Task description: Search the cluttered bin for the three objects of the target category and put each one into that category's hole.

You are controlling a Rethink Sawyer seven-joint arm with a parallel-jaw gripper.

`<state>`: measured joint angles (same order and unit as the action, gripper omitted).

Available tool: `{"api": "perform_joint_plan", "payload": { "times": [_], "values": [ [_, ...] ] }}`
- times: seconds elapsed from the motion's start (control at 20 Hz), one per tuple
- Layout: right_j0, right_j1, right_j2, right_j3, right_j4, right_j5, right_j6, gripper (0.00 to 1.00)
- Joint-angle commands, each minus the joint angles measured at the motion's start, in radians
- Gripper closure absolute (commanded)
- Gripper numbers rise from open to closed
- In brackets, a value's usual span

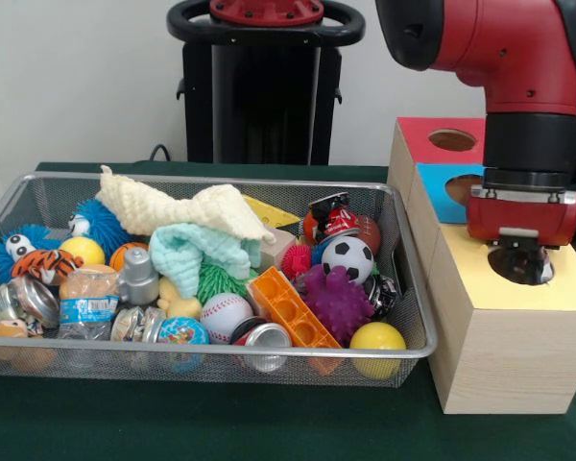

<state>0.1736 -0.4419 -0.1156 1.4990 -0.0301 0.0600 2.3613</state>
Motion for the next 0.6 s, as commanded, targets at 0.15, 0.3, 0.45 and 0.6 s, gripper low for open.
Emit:
{"api": "perform_joint_plan", "payload": {
  "times": [0.15, 0.3, 0.45, 0.6],
  "values": [
    [-0.118, -0.063, 0.198, 0.257, -0.043, 0.212, -0.015, 1.0],
    [-0.138, -0.096, 0.216, 0.261, -0.036, 0.247, -0.022, 1.0],
    [-0.144, -0.13, 0.219, 0.257, -0.033, 0.285, -0.033, 1.0],
    [-0.145, -0.176, 0.218, 0.264, -0.033, 0.312, -0.034, 1.0]
  ]
}}
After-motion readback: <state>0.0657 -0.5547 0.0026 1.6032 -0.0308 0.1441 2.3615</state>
